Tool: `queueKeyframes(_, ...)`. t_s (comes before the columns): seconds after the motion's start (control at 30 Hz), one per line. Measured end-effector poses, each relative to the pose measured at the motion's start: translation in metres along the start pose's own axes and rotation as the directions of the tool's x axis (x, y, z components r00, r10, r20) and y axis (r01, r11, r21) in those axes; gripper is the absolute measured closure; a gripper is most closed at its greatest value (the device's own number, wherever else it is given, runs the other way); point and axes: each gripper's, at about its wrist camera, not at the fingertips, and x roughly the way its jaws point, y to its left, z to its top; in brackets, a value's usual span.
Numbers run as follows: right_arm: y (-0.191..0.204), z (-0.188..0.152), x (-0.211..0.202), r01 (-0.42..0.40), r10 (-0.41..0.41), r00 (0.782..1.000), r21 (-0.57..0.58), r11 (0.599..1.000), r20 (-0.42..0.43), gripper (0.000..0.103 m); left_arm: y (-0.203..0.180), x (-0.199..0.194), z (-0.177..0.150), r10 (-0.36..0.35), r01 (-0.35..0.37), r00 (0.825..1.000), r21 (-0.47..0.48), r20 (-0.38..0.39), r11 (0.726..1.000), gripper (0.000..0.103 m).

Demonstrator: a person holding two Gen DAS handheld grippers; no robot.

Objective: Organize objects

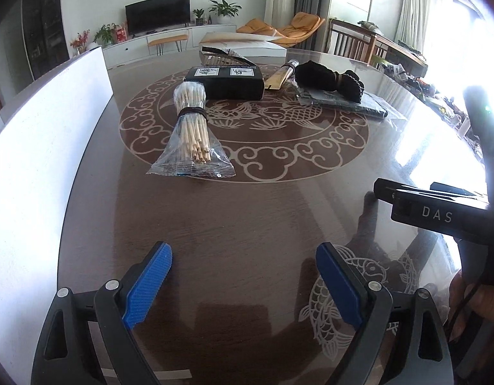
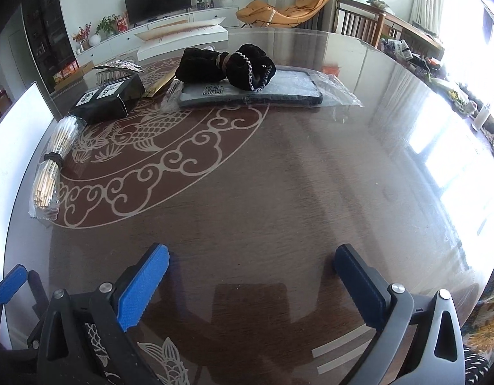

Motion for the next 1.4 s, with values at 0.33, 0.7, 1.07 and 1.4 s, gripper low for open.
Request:
queueKeyframes(0.33,0.0001,-0.0008,-0.002,0.006,-0.006,1.0,0.005,1.0,0.015,0.0,-0.0067,0.0043,-0.0005,0.017,-0.016,1.0,0.039,-0.016,0.999,0.0)
queueKeyframes(0.7,-0.0003,-0.0001,-0.0016,0.007,-0.007,1.0,0.005,1.0,0.019,0.0,-0.0071,0.0056,-0.0011,0.021,-0.021,1.0,0.035,-0.009,0.999,0.0)
queueKeyframes(1.07,-0.0002,0.0,-0.0009,0.007,-0.007,1.0,0.005,1.0,0.019,0.0,-0.0067,0.0058,-0.0007,0.021,-0.02,1.0,0.035,-0.008,0.999,0.0)
queueKeyframes(1.4,-0.0002,0.0001,-0.0002,0.007,-0.007,1.0,0.005,1.0,0.019,0.0,-0.0066,0.006,-0.0009,0.021,-0.02,1.0,0.034,-0.008,0.999,0.0)
